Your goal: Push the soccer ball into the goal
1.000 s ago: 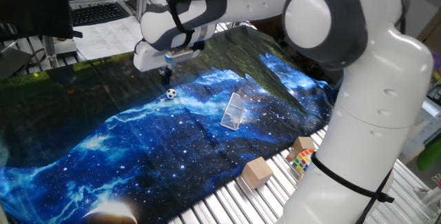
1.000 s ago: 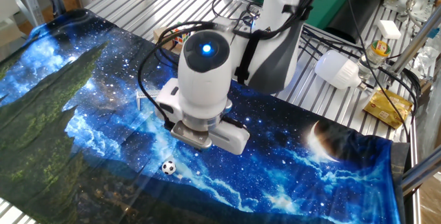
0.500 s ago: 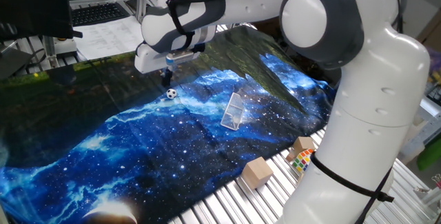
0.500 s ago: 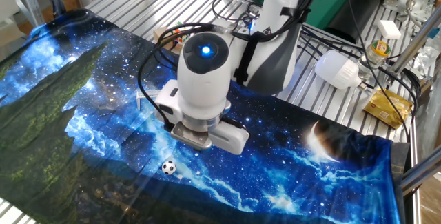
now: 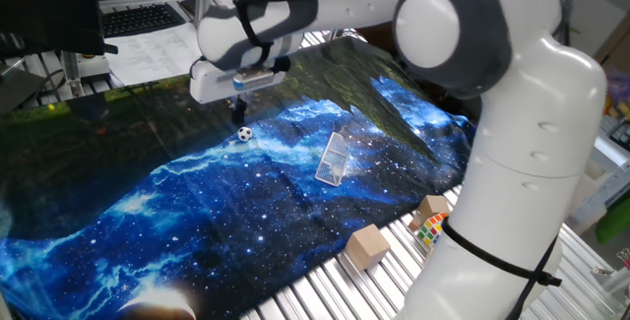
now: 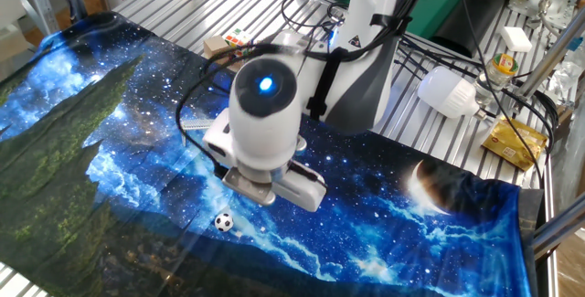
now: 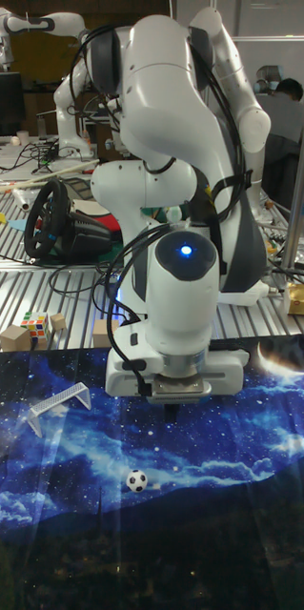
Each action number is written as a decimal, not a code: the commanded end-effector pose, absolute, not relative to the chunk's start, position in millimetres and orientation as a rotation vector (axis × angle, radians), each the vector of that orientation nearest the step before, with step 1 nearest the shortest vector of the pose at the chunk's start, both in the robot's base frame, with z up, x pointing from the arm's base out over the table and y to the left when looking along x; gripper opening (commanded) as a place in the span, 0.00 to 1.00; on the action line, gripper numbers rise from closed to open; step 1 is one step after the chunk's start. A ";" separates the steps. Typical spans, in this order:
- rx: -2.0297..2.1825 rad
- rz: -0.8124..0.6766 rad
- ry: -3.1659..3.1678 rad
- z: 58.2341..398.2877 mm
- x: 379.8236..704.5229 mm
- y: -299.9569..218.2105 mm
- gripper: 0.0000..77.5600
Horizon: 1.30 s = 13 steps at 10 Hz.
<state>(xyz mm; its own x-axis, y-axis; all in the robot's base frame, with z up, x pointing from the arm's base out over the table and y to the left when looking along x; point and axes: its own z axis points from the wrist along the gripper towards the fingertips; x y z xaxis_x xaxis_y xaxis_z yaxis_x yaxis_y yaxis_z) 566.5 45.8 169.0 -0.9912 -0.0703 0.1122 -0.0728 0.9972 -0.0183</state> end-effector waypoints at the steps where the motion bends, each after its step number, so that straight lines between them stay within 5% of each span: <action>1: 0.110 0.042 -2.965 170.2 567.3 45.7 0.00; 13: 0.337 0.105 -3.021 122.1 597.6 34.1 0.00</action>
<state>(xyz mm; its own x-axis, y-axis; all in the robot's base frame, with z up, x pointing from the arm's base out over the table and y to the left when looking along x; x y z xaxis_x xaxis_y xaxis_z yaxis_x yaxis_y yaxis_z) 589.3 38.9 132.9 -0.9772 -0.1778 0.1161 -0.1858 0.9807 -0.0617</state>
